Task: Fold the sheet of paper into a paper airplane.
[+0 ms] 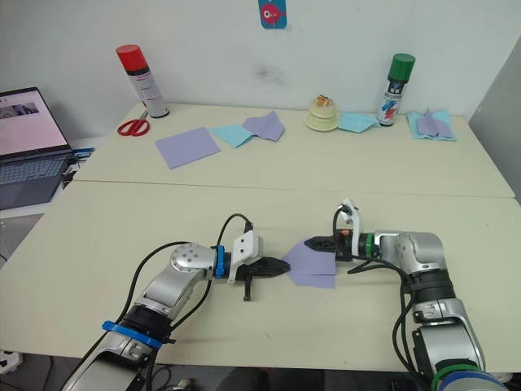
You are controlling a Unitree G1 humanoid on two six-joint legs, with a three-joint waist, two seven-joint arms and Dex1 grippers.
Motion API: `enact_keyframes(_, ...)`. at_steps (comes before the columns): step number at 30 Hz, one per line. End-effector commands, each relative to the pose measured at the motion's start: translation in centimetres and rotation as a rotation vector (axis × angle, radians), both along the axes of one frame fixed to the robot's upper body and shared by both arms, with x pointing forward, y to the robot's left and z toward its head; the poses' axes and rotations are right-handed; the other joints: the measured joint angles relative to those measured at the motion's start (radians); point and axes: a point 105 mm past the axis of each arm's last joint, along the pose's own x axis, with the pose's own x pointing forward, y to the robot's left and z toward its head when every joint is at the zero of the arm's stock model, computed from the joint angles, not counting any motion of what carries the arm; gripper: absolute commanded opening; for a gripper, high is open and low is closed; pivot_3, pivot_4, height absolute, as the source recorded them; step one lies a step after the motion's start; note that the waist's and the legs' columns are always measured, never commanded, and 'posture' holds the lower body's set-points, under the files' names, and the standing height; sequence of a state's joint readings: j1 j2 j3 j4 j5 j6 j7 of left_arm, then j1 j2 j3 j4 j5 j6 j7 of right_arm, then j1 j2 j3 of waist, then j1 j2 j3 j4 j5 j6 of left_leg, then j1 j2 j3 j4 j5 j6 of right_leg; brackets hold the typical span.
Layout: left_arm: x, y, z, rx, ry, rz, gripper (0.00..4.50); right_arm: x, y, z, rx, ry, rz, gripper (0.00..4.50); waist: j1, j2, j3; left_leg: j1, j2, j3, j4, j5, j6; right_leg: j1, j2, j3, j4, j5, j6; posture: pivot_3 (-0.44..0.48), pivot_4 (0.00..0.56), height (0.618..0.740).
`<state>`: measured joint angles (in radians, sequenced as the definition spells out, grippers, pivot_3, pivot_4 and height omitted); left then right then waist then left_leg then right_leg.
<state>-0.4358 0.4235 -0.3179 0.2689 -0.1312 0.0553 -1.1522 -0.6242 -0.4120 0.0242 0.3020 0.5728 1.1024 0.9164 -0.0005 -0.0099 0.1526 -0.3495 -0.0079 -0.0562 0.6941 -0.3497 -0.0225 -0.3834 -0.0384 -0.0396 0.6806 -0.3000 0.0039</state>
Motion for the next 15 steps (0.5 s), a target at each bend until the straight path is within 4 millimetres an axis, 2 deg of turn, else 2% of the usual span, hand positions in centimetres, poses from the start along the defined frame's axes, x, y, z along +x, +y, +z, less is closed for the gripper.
enact_keyframes(1,-1.0,0.7,-2.6,0.089,0.072,-0.011,0.0,-0.4,0.0,0.2,0.001,-0.036,0.024,0.03,0.0,0.0,0.0,0.0,0.0,0.0,0.0,0.0,0.0,0.0,0.0,0.0,0.0,0.0,0.0,0.0,0.15,0.717)
enact_keyframes(11,-1.1,1.1,-2.9,0.105,0.079,-0.007,0.0,-2.9,1.2,1.0,-0.127,-0.471,0.231,0.03,-0.001,0.0,0.0,-0.005,0.0,0.0,0.0,0.001,-0.001,-0.004,0.0,0.0,-0.001,0.0,0.0,0.0,0.15,0.717)
enact_keyframes(15,-1.1,1.2,-3.1,0.111,0.083,-0.004,0.0,-3.9,1.4,0.6,-0.215,-0.692,0.329,0.03,-0.002,0.0,0.0,-0.005,0.0,0.0,0.0,0.001,-0.002,-0.004,0.0,-0.001,-0.001,0.0,0.0,0.0,0.15,0.717)
